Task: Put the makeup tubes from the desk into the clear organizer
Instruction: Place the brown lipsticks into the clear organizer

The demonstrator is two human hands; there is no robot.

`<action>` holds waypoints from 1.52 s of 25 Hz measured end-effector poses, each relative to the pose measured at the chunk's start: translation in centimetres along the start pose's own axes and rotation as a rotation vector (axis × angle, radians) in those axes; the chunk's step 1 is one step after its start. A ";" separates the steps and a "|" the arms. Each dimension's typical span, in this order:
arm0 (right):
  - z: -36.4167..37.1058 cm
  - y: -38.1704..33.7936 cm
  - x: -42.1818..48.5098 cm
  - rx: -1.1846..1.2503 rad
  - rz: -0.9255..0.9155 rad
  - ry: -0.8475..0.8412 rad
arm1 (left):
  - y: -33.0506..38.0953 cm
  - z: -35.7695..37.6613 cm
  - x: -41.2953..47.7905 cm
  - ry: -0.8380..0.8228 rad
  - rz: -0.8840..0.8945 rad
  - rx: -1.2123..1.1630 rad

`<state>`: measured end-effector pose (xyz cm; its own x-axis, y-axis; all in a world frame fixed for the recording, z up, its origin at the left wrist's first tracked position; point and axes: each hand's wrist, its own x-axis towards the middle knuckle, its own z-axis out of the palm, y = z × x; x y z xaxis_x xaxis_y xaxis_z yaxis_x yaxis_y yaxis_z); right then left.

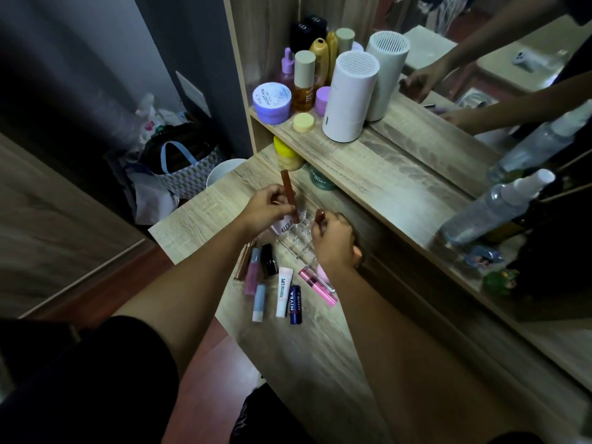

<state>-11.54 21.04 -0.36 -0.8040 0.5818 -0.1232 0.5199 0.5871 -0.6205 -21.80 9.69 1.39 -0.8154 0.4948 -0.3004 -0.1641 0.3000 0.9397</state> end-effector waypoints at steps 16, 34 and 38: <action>-0.9 0.2 -0.2 0.163 -0.037 0.012 | -0.6 1.5 1.3 -0.072 0.175 0.668; -1.4 0.4 0.1 0.209 -0.027 -0.019 | 0.4 1.5 1.6 -0.104 0.191 0.728; -1.5 0.1 0.0 0.195 -0.025 -0.009 | 0.6 1.3 1.6 -0.111 0.182 0.709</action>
<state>-11.05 21.93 0.78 -0.8190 0.5627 -0.1125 0.4347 0.4805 -0.7617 -22.45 11.71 1.30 -0.7286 0.6552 -0.1998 0.3969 0.6416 0.6564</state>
